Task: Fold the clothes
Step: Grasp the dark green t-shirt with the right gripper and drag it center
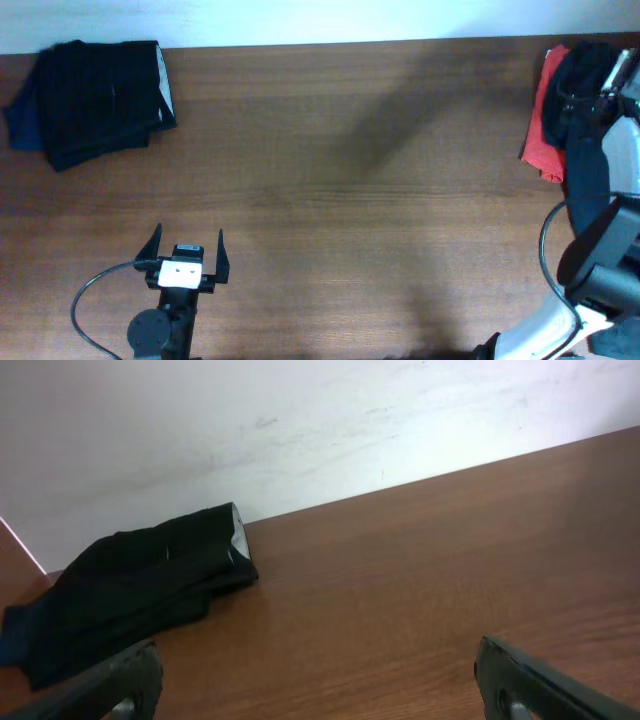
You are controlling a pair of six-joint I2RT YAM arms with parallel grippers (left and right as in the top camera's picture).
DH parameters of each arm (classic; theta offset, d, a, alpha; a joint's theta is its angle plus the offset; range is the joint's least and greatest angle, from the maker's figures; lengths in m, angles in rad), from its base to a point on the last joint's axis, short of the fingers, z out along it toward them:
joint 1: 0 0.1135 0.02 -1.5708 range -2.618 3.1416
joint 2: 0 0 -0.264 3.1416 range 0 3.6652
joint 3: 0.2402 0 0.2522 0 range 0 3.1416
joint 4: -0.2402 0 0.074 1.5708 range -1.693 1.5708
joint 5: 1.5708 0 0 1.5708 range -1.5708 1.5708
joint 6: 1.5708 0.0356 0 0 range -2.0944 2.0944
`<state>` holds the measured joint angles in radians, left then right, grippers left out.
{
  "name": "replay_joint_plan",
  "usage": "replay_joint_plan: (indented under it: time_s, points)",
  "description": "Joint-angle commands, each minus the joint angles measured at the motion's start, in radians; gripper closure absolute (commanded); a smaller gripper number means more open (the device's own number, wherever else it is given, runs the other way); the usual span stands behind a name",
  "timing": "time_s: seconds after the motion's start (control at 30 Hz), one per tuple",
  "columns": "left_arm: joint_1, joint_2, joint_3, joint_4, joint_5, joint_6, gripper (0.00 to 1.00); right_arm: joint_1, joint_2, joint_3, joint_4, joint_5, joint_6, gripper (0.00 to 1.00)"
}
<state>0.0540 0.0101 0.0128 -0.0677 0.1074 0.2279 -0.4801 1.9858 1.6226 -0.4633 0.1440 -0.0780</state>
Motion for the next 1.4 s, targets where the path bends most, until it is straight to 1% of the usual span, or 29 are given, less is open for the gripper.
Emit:
replay_joint_plan:
  time_s: [0.0, 0.1, 0.17, 0.3, 0.43, 0.53, 0.6, 0.63, 0.67, 0.77, 0.87, 0.9, 0.97, 1.0, 1.1, 1.17, 1.27, 1.3, 1.37]
  points:
    - [0.005, -0.005, -0.004, -0.004, 0.0, -0.002, 0.01, 0.002, 0.084, 0.04, 0.028, -0.058, -0.004, 0.09]
    - [0.005, -0.005, -0.004, -0.004, 0.0, -0.002, 0.01, 0.002, 0.13, 0.039, 0.083, -0.066, 0.004, 0.13]
    - [0.005, -0.005, -0.004, -0.004, 0.0, -0.002, 0.01, 0.002, 0.165, 0.039, 0.114, -0.066, 0.008, 0.21]
    - [0.005, -0.005, -0.004, -0.004, 0.0, -0.002, 0.01, 0.002, 0.227, 0.039, 0.14, -0.085, 0.016, 0.2]
    - [0.005, -0.005, -0.004, -0.004, 0.0, -0.002, 0.01, 0.002, 0.262, 0.039, 0.181, -0.088, 0.099, 0.29]
    - [0.005, -0.005, -0.004, -0.004, 0.0, -0.002, 0.01, 0.002, 0.265, 0.039, 0.192, -0.089, 0.121, 0.6]
    - [0.005, -0.005, -0.004, -0.004, 0.0, -0.002, 0.01, 0.002, 0.265, 0.039, 0.186, -0.088, 0.121, 0.89]
    - [0.005, -0.005, -0.004, -0.004, 0.0, -0.002, 0.01, 0.002, 0.265, 0.039, 0.183, -0.088, 0.121, 0.95]
    - [0.005, -0.005, -0.004, -0.004, 0.0, -0.002, 0.01, 0.002, 0.254, 0.042, 0.18, -0.084, 0.121, 0.96]
    - [0.005, -0.005, -0.004, -0.004, 0.0, -0.002, 0.01, 0.001, 0.171, 0.071, 0.152, -0.084, 0.121, 0.96]
    - [0.005, -0.005, -0.004, -0.004, 0.0, -0.002, 0.01, 0.006, 0.018, 0.08, 0.103, -0.09, 0.126, 0.96]
    - [0.005, -0.005, -0.004, -0.004, 0.0, -0.002, 0.01, 0.014, -0.035, 0.08, 0.08, -0.104, 0.147, 0.96]
    - [0.005, -0.005, -0.004, -0.004, 0.0, -0.002, 0.01, 0.046, -0.12, 0.08, 0.048, -0.223, 0.146, 0.96]
    - [0.005, -0.005, -0.004, -0.004, 0.0, -0.002, 0.01, 0.061, -0.144, 0.08, 0.039, -0.25, 0.146, 0.96]
    - [0.005, -0.005, -0.004, -0.004, 0.0, -0.002, 0.01, 0.174, -0.242, 0.08, -0.007, -0.336, 0.146, 0.96]
    - [0.005, -0.005, -0.004, -0.004, 0.0, -0.002, 0.01, 0.284, -0.286, 0.08, -0.055, -0.395, 0.146, 0.96]
    - [0.005, -0.005, -0.004, -0.004, 0.0, -0.002, 0.01, 0.456, -0.286, 0.08, -0.136, -0.52, 0.146, 0.96]
    - [0.005, -0.005, -0.004, -0.004, 0.0, -0.002, 0.01, 0.518, -0.277, 0.08, -0.155, -0.537, 0.146, 0.96]
    - [0.005, -0.005, -0.004, -0.004, 0.0, -0.002, 0.01, 0.69, -0.241, 0.08, -0.17, -0.542, 0.146, 0.96]
